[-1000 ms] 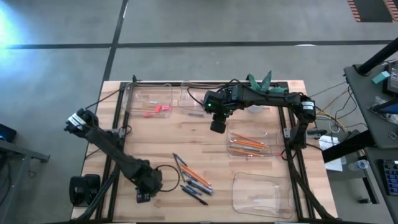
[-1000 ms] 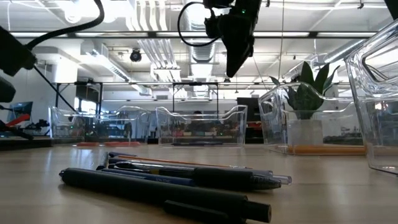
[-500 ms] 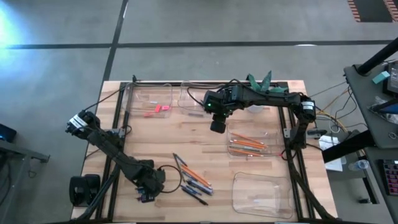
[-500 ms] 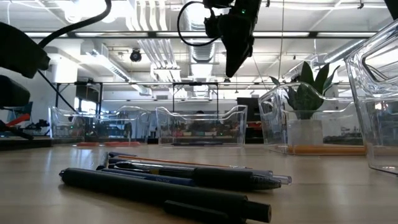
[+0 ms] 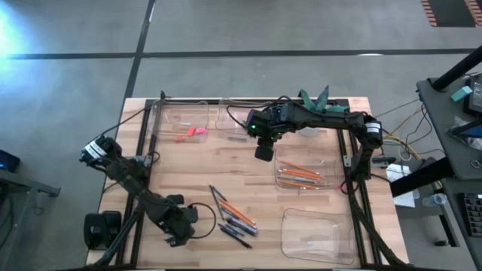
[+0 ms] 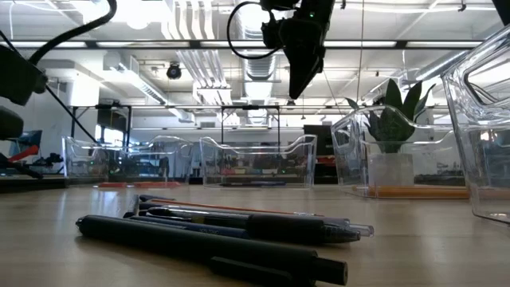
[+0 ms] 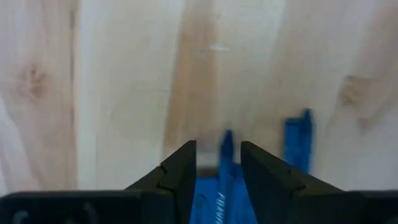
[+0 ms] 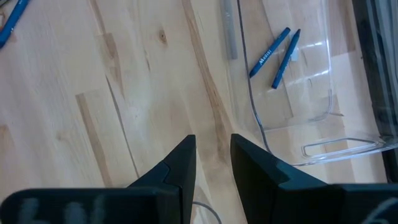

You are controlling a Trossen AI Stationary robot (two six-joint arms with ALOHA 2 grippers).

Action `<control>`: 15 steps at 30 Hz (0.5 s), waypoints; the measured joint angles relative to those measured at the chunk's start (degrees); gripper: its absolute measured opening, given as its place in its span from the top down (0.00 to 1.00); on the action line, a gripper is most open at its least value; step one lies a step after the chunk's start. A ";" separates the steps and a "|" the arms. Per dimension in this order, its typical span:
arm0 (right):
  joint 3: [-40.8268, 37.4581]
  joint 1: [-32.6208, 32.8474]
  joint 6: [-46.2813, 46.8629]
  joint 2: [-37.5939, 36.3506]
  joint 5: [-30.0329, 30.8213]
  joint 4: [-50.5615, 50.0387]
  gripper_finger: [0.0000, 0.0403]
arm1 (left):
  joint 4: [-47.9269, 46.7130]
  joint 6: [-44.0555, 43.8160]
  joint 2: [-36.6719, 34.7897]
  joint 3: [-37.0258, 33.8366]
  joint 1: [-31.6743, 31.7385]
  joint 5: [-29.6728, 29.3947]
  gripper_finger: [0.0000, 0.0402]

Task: Sort crayons/erasers/pens/pencils in bins
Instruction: Put the blue crayon into the top right transparent bin

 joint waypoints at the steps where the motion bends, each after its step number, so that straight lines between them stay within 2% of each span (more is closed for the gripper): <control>1: 0.00 0.00 -0.03 0.00 0.00 0.00 0.77 | -0.02 -0.02 0.61 0.07 0.00 -0.05 0.74; 8: 0.00 -0.02 -0.15 0.00 0.00 0.02 0.77 | -0.29 0.02 3.68 0.24 -0.24 0.39 0.78; 15: 0.00 -0.02 0.02 0.00 0.00 0.04 0.77 | -0.07 0.02 3.62 -0.05 -0.24 -0.05 0.81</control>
